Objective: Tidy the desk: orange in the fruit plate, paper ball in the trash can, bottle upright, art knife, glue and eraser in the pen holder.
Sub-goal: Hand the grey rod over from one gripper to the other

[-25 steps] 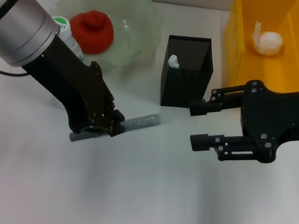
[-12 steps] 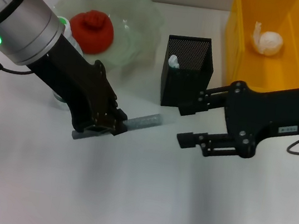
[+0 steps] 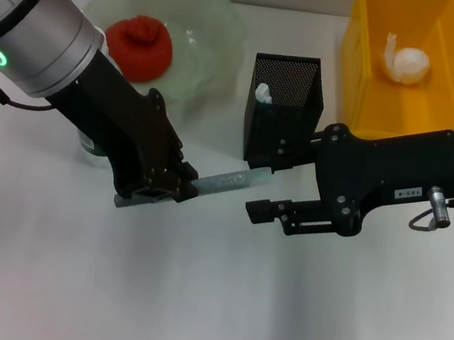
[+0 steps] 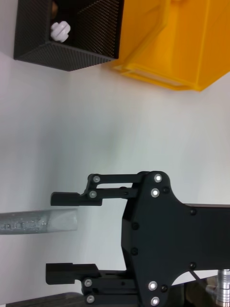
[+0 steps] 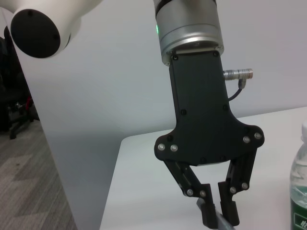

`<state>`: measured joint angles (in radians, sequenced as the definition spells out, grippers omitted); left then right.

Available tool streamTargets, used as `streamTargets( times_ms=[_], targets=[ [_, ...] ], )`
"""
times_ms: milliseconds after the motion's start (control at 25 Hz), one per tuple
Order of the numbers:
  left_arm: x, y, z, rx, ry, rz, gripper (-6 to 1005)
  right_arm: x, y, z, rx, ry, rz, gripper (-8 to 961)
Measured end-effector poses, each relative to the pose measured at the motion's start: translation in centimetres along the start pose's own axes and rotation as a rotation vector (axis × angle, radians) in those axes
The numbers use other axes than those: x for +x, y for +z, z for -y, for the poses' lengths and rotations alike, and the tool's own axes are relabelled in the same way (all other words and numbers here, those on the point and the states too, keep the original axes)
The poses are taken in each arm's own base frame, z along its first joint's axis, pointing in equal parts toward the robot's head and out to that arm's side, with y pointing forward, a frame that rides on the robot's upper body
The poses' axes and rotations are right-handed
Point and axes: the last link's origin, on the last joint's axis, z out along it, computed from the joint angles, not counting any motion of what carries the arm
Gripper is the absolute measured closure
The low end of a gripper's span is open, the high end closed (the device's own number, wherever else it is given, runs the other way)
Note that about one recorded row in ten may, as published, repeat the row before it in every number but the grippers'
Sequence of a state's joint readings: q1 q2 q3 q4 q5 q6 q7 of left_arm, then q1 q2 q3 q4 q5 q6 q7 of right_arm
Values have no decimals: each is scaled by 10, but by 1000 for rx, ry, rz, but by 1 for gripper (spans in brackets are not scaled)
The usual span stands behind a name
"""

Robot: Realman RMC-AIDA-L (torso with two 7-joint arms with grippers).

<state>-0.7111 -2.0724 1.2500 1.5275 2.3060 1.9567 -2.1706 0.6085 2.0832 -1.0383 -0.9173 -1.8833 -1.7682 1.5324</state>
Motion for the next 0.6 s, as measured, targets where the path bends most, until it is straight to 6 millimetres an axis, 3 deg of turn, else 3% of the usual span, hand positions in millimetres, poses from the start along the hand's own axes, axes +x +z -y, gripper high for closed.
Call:
streamTargets(
  times_ms=[360, 600],
  targets=[
    [0, 2, 0, -1, 1, 1, 854, -1, 1, 0, 0, -2, 10, 413],
    [-1, 2, 0, -2, 1, 2, 847, -1, 3, 0, 1, -1, 8, 563]
  ],
)
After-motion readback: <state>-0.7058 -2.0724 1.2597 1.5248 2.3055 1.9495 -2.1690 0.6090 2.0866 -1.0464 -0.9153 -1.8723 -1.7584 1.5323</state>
